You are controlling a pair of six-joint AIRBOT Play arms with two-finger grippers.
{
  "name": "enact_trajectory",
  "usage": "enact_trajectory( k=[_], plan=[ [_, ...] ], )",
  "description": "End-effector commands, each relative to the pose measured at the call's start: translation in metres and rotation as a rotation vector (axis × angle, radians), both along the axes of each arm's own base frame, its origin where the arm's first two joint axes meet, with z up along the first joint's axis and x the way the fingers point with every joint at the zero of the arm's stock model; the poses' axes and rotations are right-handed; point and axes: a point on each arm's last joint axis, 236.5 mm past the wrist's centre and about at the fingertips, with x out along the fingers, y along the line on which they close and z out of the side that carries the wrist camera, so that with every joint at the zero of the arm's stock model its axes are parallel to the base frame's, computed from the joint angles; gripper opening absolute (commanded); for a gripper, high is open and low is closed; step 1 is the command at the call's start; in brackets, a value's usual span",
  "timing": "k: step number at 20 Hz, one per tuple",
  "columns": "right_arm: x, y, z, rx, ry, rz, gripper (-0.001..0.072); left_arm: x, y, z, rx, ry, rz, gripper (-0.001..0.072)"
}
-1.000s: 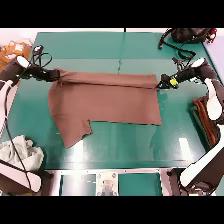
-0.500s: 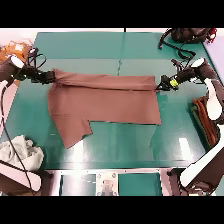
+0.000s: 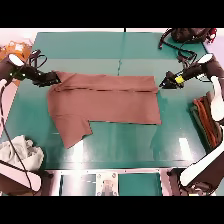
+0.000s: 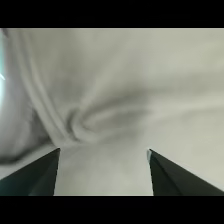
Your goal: Fold the shirts.
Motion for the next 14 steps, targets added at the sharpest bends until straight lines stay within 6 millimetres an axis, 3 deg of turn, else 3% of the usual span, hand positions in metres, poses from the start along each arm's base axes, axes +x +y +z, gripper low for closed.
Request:
enact_trajectory(
  k=[1,2,5,8,11,14],
  plan=[
    [-0.028,-0.007,0.015,0.034,0.106,-0.015,0.0024,-0.035,0.000,0.014,0.008,0.160,-0.040,0.0477],
    [-0.040,-0.004,0.015,0.046,0.147,-0.018,0.0024,-0.047,0.001,0.018,0.017,0.208,-0.061,0.0012],
    [-0.071,0.006,0.018,0.059,0.188,-0.029,0.0022,-0.072,0.002,0.025,0.022,0.299,-0.062,0.0020],
    [-0.109,0.009,0.023,0.046,0.160,-0.111,0.0022,-0.110,0.008,0.030,0.065,0.363,-0.027,0.0020],
    [-0.174,0.022,0.014,0.045,0.181,-0.183,0.0023,-0.159,0.006,0.029,0.090,0.313,0.043,0.0019],
    [-0.234,0.047,-0.012,0.047,0.189,-0.247,0.0023,-0.218,0.001,0.013,0.097,0.266,0.159,0.0021]
  ],
)
